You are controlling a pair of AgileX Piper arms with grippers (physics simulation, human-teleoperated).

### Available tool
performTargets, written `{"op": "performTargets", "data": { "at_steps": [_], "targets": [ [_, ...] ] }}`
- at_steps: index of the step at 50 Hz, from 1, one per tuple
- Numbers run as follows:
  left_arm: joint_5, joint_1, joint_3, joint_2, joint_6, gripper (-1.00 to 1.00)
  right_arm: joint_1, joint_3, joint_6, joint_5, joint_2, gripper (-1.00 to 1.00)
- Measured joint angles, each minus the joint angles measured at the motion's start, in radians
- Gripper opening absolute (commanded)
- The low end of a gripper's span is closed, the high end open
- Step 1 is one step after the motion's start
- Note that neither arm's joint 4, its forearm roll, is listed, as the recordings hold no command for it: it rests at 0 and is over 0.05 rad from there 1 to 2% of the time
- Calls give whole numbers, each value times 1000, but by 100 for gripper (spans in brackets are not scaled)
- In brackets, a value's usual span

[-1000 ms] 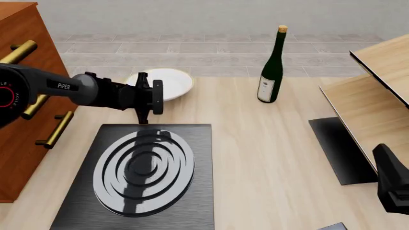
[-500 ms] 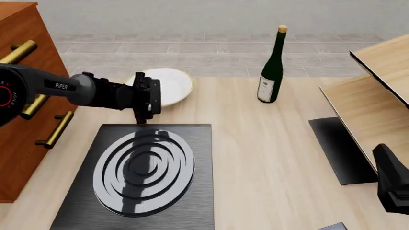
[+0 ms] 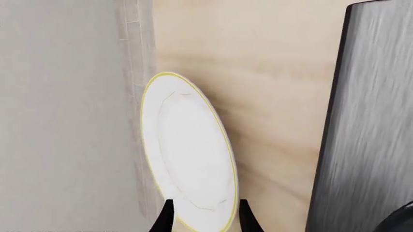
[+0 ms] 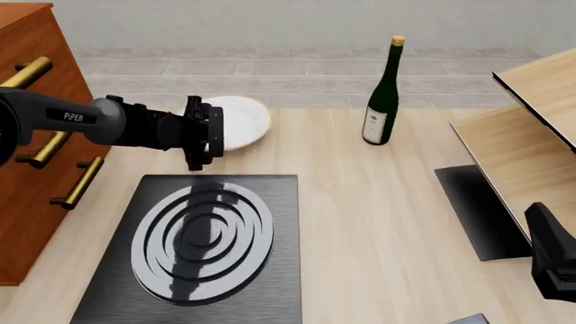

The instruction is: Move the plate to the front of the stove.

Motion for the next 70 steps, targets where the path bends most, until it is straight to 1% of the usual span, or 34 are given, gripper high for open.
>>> {"op": "performTargets", "data": {
  "at_steps": [29, 43, 70],
  "targets": [
    [25, -1, 48, -113, 1, 100, 0, 0, 1, 0, -1, 100],
    [62, -41, 46, -199, -37, 100, -1, 0, 2, 1, -2, 100],
    [133, -124, 3, -328, -113, 100, 1, 0, 6, 1, -3, 100]
  ]
}}
